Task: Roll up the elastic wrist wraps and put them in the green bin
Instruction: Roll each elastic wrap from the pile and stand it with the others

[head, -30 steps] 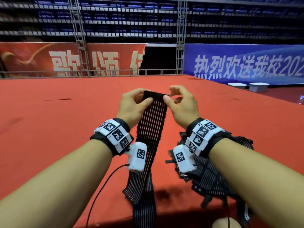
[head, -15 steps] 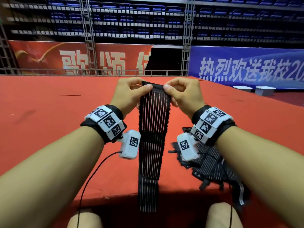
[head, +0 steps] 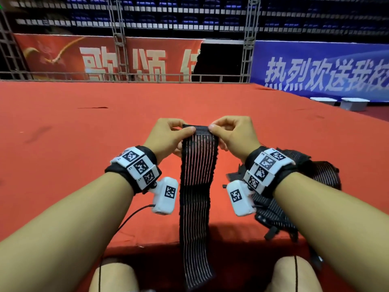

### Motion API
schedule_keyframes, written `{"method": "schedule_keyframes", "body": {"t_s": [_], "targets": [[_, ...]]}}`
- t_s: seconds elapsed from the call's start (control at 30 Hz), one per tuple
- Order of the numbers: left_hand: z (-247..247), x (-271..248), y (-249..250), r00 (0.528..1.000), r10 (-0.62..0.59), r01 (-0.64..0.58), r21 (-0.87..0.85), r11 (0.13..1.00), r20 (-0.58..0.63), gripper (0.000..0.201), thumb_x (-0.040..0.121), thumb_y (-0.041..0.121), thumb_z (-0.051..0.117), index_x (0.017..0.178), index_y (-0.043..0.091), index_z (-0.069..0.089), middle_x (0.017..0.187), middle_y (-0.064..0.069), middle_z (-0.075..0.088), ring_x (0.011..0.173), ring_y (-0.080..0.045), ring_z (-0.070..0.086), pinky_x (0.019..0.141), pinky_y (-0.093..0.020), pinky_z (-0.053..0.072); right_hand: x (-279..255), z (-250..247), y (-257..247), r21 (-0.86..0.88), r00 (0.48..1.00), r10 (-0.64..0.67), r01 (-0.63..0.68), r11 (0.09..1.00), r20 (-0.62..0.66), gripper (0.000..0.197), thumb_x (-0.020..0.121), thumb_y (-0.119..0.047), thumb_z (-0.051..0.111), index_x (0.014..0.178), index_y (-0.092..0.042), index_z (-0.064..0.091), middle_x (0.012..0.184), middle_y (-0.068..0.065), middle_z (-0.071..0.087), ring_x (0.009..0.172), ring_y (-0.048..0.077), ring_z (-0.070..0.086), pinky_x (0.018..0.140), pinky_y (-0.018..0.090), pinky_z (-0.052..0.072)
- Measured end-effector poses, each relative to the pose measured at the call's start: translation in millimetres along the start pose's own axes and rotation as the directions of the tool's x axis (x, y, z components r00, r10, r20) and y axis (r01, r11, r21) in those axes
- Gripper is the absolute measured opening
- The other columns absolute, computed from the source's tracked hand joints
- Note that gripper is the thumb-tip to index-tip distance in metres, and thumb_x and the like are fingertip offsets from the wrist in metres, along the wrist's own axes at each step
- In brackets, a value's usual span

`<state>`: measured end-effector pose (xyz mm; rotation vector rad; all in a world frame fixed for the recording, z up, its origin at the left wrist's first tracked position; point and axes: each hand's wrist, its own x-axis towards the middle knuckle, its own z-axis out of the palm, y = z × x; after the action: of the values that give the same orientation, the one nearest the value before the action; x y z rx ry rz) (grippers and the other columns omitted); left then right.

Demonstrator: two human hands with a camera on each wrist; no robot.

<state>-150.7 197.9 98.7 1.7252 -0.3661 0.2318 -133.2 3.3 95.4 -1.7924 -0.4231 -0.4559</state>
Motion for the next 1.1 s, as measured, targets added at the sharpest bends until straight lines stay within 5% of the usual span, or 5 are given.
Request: {"method": "schedule_keyframes", "body": {"t_s": [0.17, 0.37, 0.77, 1.0, 1.1], "targets": [[2, 19, -71, 0.979, -0.193, 0.185, 0.12, 0.975, 0.059, 0.012, 0.098, 0.014, 0.065, 0.091, 0.004, 0.065, 0.07, -0.01, 0.059, 0.051, -0.018, 0.056, 0.047, -0.025, 0.053, 3, 16, 67, -0.151, 0.982, 0.169, -0.155, 0.976, 0.081, 0.011, 0.091, -0.019, 0.074, 0.084, -0.011, 0.072, 0.056, 0.003, 0.065, 0.044, 0.012, 0.058, 0.047, 0.021, 0.044], [7, 46, -143, 0.969, -0.234, 0.195, 0.334, 0.922, 0.079, 0.015, 0.097, 0.018, 0.067, 0.085, 0.01, 0.069, 0.045, 0.011, 0.056, 0.04, 0.0, 0.046, 0.042, -0.013, 0.035, 9, 32, 134, -0.259, 0.944, 0.302, -0.262, 0.93, 0.131, 0.007, 0.093, -0.016, 0.071, 0.087, -0.014, 0.07, 0.052, -0.002, 0.063, 0.041, 0.005, 0.056, 0.046, 0.014, 0.041], [17, 96, -246, 0.886, -0.46, 0.462, 0.182, 0.868, -0.054, 0.01, 0.09, 0.01, 0.075, 0.086, 0.012, 0.067, 0.059, -0.008, 0.07, 0.064, -0.029, 0.069, 0.067, -0.043, 0.059, 39, 67, 226, -0.228, 0.836, 0.517, -0.475, 0.85, 0.185, 0.014, 0.093, -0.002, 0.066, 0.086, -0.013, 0.062, 0.058, 0.002, 0.06, 0.041, 0.006, 0.056, 0.042, 0.019, 0.045], [20, 103, -284, 0.844, -0.535, 0.523, 0.255, 0.813, -0.025, 0.014, 0.088, 0.01, 0.078, 0.081, 0.014, 0.066, 0.056, -0.003, 0.068, 0.059, -0.024, 0.066, 0.058, -0.03, 0.057, 47, 81, 271, -0.492, 0.74, 0.618, -0.448, 0.746, 0.265, 0.018, 0.089, -0.009, 0.072, 0.078, -0.02, 0.063, 0.06, -0.004, 0.066, 0.051, 0.008, 0.061, 0.068, 0.027, 0.056], [22, 107, -295, 0.833, -0.553, 0.534, 0.273, 0.8, -0.009, 0.017, 0.087, 0.01, 0.078, 0.077, 0.015, 0.066, 0.057, -0.002, 0.067, 0.053, -0.018, 0.064, 0.049, -0.023, 0.054, 51, 84, 280, -0.533, 0.711, 0.656, -0.463, 0.708, 0.254, 0.016, 0.089, -0.011, 0.071, 0.077, -0.018, 0.064, 0.057, -0.004, 0.063, 0.05, 0.009, 0.06, 0.062, 0.021, 0.049]]}}
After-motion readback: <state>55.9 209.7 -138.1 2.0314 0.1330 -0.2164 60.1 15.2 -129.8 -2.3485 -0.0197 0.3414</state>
